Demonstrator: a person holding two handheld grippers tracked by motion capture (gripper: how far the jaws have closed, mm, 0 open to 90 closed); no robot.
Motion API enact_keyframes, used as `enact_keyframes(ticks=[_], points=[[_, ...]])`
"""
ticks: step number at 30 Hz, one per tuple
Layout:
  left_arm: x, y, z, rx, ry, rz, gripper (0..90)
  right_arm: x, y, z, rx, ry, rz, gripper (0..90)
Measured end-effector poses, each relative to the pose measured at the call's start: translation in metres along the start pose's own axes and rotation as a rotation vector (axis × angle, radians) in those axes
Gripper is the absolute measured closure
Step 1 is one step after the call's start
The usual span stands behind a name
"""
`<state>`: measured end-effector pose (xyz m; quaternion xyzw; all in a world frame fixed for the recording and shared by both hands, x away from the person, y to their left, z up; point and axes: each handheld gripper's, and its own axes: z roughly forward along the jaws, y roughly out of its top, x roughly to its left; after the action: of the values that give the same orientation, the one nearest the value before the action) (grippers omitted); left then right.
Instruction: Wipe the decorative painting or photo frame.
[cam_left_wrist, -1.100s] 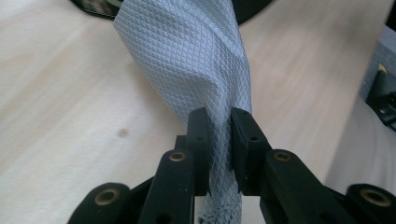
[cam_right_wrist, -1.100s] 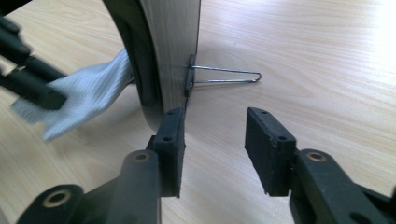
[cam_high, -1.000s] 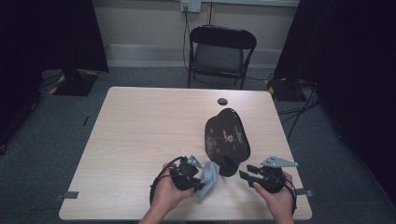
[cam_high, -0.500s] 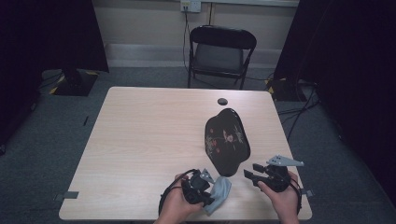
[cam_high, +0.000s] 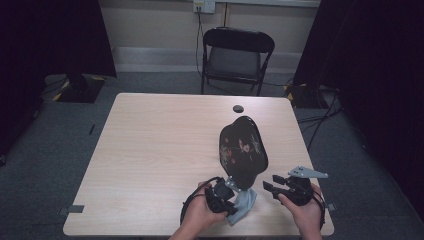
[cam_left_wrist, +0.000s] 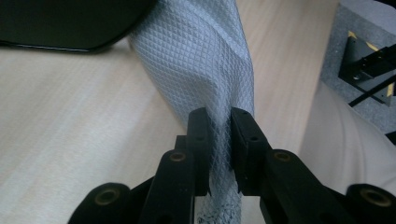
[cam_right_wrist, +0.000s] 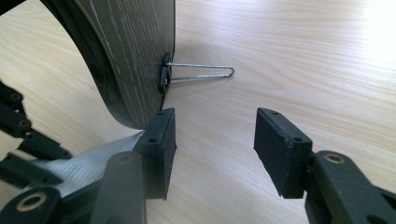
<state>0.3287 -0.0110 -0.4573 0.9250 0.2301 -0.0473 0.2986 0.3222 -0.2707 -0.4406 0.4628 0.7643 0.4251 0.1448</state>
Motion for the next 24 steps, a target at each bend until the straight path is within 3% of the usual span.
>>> enact_keyframes(ticks=[10, 24], points=[[0.014, 0.005, 0.002, -0.004, 0.021, -0.034, 78.9, 0.000, 0.000, 0.000, -0.002, 0.001, -0.004, 49.4], [0.004, 0.021, -0.021, -0.026, 0.027, 0.008, 79.0, 0.000, 0.000, 0.000, -0.006, 0.003, -0.004, 49.2]])
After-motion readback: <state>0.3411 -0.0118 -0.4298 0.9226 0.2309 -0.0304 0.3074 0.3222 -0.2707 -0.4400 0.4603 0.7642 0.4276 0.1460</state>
